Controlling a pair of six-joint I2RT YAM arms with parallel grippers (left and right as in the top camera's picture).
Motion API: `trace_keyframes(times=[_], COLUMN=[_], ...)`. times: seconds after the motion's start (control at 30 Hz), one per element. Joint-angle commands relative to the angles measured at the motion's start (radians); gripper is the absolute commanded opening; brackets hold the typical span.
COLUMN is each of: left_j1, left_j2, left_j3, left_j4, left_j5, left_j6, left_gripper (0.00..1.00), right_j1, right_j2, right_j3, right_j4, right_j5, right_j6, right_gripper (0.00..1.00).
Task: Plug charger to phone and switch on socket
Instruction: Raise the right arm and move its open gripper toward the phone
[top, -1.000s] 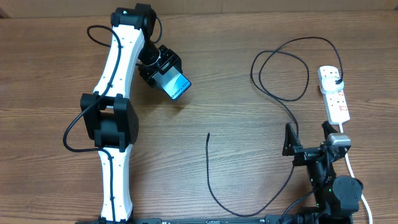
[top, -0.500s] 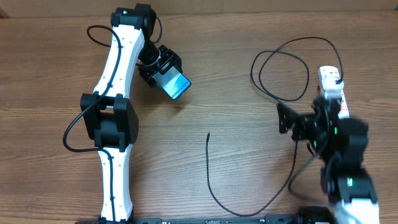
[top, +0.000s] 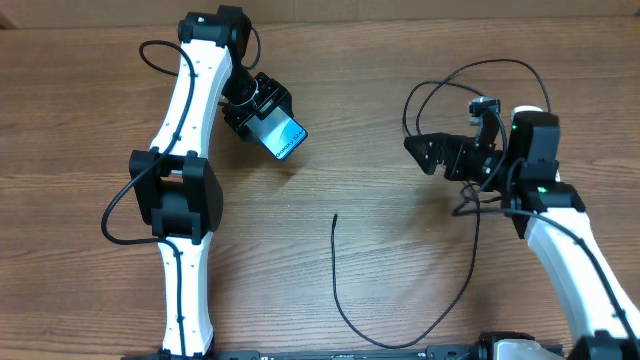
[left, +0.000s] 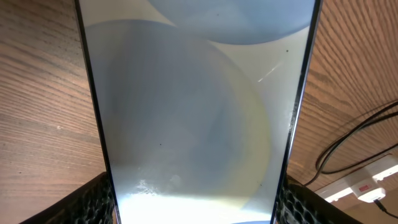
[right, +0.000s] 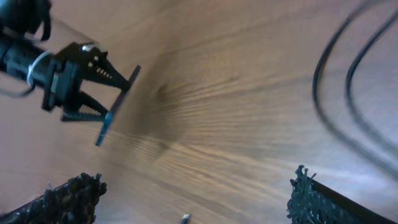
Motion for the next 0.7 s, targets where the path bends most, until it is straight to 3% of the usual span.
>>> trace_keyframes(times=[0.0, 0.27, 0.67], left_j1=[-0.007, -0.008, -0.008], left_j2=[0.001, 0.001, 0.001], left_j3=[0.031, 0.031, 0.031], left_j4=[0.001, 0.001, 0.008], left_j5=[0.005, 0.005, 0.005], left_j6=[-0.033, -0.04, -0.067], left_gripper=[0.04, 0.04, 0.04], right_j1=[0.004, 0.008, 0.151], right_j2=[0.034, 0.048, 0.151], right_j3=[0.029, 0.028, 0.028], right_j4=[0.012, 0.043, 0.216], right_j5=[-0.055, -0.055, -0.105], right_j6=[0.22, 0.473, 0.476], right_gripper=[1.0, 1.0, 1.0])
